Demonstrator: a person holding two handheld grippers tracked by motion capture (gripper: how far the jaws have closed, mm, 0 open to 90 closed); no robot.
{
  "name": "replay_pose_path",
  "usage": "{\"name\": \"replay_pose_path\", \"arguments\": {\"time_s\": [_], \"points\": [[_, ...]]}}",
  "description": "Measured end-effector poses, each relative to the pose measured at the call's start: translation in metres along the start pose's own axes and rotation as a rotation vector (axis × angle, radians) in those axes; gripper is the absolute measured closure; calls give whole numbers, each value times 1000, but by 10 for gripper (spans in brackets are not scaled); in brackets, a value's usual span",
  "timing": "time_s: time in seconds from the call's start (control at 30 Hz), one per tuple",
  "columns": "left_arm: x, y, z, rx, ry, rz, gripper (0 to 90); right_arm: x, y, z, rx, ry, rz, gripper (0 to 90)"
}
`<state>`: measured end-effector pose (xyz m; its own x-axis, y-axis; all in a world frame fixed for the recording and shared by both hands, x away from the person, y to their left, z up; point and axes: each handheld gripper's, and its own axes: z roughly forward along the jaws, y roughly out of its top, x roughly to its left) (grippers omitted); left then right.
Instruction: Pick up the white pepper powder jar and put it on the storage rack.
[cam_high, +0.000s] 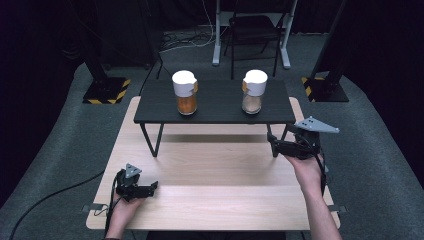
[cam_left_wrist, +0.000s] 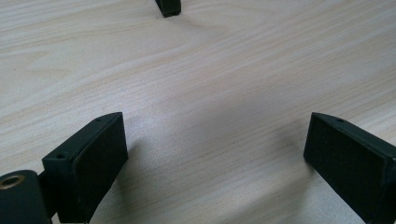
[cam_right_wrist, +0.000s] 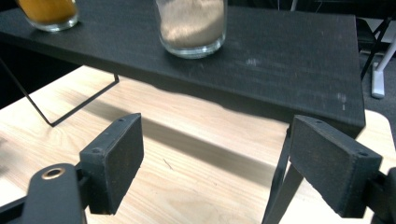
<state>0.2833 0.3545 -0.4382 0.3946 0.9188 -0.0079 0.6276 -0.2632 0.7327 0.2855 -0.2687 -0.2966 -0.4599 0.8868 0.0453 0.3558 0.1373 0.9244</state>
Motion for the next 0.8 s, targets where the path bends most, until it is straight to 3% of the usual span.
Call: {"name": "replay_pose_path", "arguments": {"time_s": [0.53, 0.8], "points": [[0, 0, 0, -1, 1, 0, 56, -10, -43, 4, 35, -10, 65, 167], [0, 0, 0, 0, 1, 0, 55, -8, -66, 9, 66, -18, 67, 163]]}}
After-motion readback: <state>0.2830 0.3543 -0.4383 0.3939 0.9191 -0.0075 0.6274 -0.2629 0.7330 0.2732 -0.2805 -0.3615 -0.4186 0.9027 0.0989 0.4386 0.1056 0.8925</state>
